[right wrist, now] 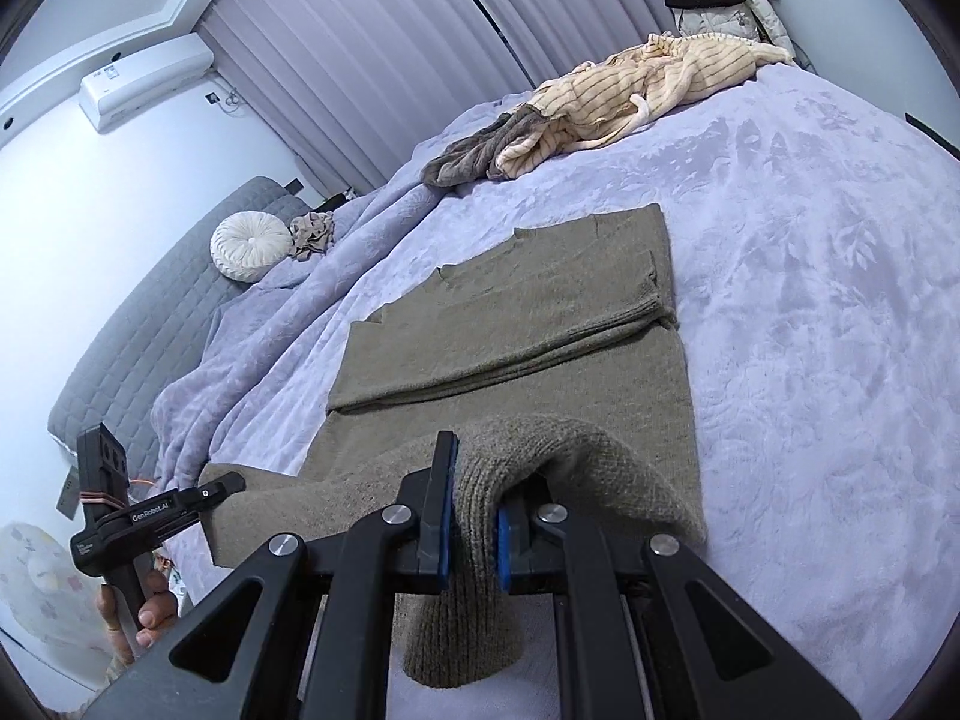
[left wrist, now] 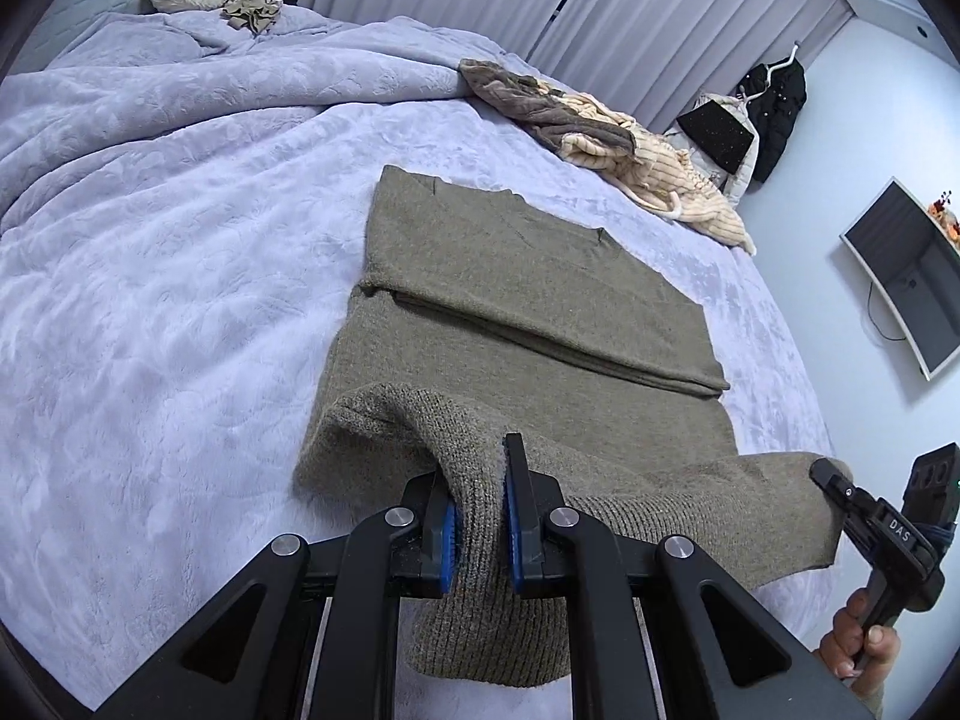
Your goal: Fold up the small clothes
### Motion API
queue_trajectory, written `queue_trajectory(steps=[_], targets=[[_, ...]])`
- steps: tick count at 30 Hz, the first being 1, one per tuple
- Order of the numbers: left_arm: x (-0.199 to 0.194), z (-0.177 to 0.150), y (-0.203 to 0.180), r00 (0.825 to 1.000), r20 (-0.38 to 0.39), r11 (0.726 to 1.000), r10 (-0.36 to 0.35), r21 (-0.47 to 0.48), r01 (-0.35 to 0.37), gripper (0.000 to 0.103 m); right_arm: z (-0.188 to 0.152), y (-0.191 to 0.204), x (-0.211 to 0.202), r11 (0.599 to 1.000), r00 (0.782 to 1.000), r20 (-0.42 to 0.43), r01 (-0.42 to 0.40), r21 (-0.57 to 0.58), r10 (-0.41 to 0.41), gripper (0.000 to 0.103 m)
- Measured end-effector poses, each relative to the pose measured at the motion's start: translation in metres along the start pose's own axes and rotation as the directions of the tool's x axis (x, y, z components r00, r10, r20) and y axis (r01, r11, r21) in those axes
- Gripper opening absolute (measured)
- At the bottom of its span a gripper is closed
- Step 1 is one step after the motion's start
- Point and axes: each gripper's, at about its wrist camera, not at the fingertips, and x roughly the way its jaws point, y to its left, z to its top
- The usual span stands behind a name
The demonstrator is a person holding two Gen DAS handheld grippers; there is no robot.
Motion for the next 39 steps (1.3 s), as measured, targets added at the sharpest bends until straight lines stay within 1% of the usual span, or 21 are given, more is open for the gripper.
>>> queue_trajectory(steps=[11, 27, 35, 39], targets=[[0.017, 0.017, -0.008, 0.998, -0.018, 0.998, 0.061, 0.025, -0.061, 0.014, 0.019, -0.002, 0.022, 0.999, 0.998, -0.026, 0.051, 0.009, -0.051, 0.011], [0.039, 0.046, -0.009, 0.995, -0.059, 0.997, 0.079, 0.019, -0.078, 0.014, 0.043, 0.0, 0.049, 0.995, 0.993, -0.061, 0.1, -0.009, -0.101, 0.011], [0.046, 0.067, -0.016, 0.995, -0.056, 0.996, 0.086, 0.037, -0.084, 0.014, 0.06, 0.001, 0.056, 0.994, 0.992, -0.062, 0.112, -0.012, -0.112, 0.011], [0.049, 0.079, -0.019, 0.995, -0.052, 0.996, 0.08, 0.031, -0.079, 0.014, 0.069, 0.002, 0.061, 0.994, 0.992, -0.06, 0.111, -0.007, -0.111, 0.011]])
